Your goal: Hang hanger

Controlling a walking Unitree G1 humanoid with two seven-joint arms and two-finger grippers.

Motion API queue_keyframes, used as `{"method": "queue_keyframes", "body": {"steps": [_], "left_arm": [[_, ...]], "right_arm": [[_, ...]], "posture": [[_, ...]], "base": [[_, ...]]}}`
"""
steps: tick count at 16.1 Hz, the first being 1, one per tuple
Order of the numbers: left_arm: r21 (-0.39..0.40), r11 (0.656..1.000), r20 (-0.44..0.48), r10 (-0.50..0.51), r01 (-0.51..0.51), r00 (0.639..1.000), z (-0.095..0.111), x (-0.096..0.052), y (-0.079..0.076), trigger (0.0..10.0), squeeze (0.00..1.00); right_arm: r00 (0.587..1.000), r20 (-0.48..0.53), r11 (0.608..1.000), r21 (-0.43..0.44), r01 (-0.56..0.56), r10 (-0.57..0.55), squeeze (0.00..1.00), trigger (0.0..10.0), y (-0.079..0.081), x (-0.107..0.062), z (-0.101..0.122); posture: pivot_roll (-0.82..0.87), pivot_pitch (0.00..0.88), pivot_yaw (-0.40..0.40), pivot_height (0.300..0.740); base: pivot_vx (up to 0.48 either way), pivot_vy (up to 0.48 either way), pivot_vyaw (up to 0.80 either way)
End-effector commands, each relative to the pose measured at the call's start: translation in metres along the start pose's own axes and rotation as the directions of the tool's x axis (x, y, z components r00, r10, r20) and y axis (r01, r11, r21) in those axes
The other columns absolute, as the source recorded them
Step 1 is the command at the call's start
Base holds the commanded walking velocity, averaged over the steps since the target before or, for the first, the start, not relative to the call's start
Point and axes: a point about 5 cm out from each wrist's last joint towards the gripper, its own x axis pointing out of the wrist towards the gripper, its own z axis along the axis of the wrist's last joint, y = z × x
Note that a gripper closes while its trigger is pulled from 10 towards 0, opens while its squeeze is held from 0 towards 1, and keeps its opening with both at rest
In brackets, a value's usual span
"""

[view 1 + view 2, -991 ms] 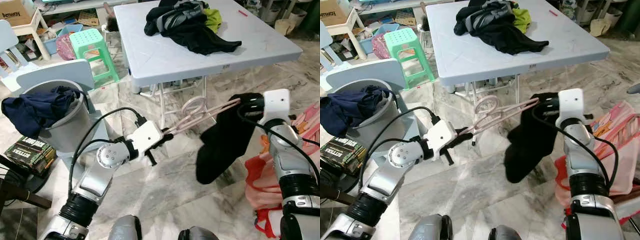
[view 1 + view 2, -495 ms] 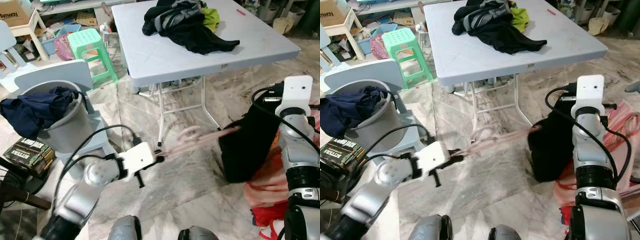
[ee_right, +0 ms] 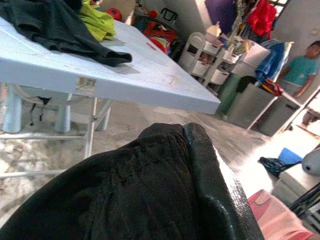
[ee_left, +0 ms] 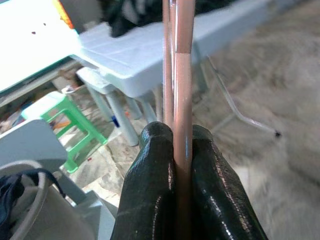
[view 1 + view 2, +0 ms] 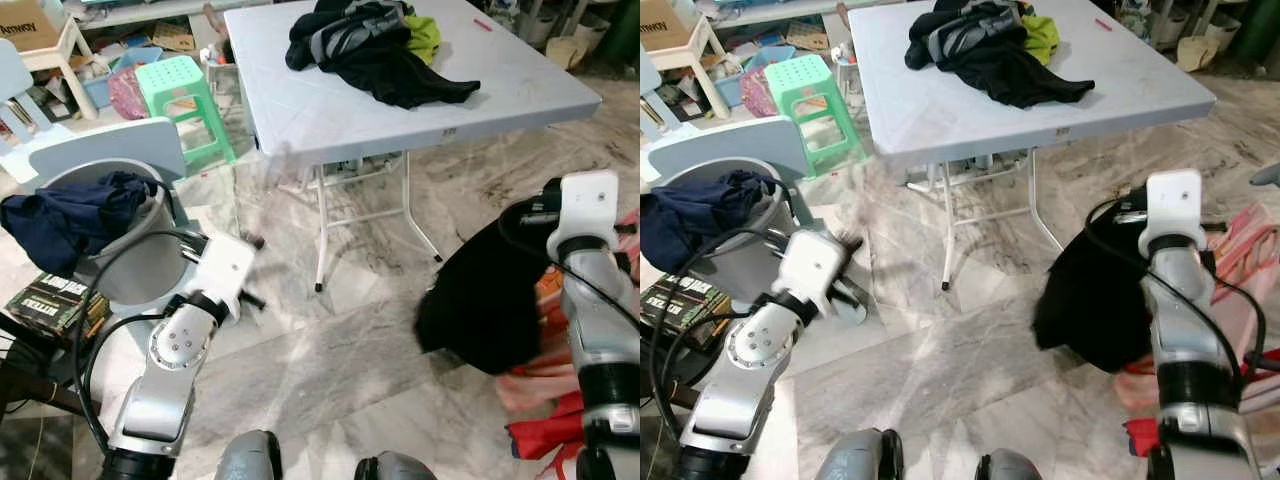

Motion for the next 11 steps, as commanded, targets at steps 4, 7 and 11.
{"method": "queue_keyframes", "body": {"steps": [4, 7, 11], "left_arm": [[-0.198, 0.972, -0.016, 0.125, -0.126, 0.992, 0.000, 0.002, -0.001, 10.0, 0.00], [-0.237, 0.962, 0.008, 0.143, -0.137, 0.990, 0.007, 0.006, 0.001, 10.0, 0.00], [-0.247, 0.957, 0.013, 0.158, -0.150, 0.987, 0.010, 0.007, 0.004, 10.0, 0.00]], "right_arm": [[0.996, 0.086, 0.991, 0.132, -0.029, 0.018, 0.00, 10.0, 0.004, -0.008, 0.018], [0.991, 0.101, 0.980, 0.166, -0.107, 0.091, 0.00, 10.0, 0.020, -0.014, 0.023], [0.989, 0.110, 0.977, 0.179, -0.116, 0.098, 0.00, 10.0, 0.021, -0.012, 0.029]], "posture": [[0.01, 0.051, 0.002, 0.740], [0.01, 0.052, 0.005, 0.740], [0.01, 0.058, 0.002, 0.740]], "base": [[0.000, 0.000, 0.00], [0.400, 0.000, 0.00], [0.459, 0.000, 0.00]]}}
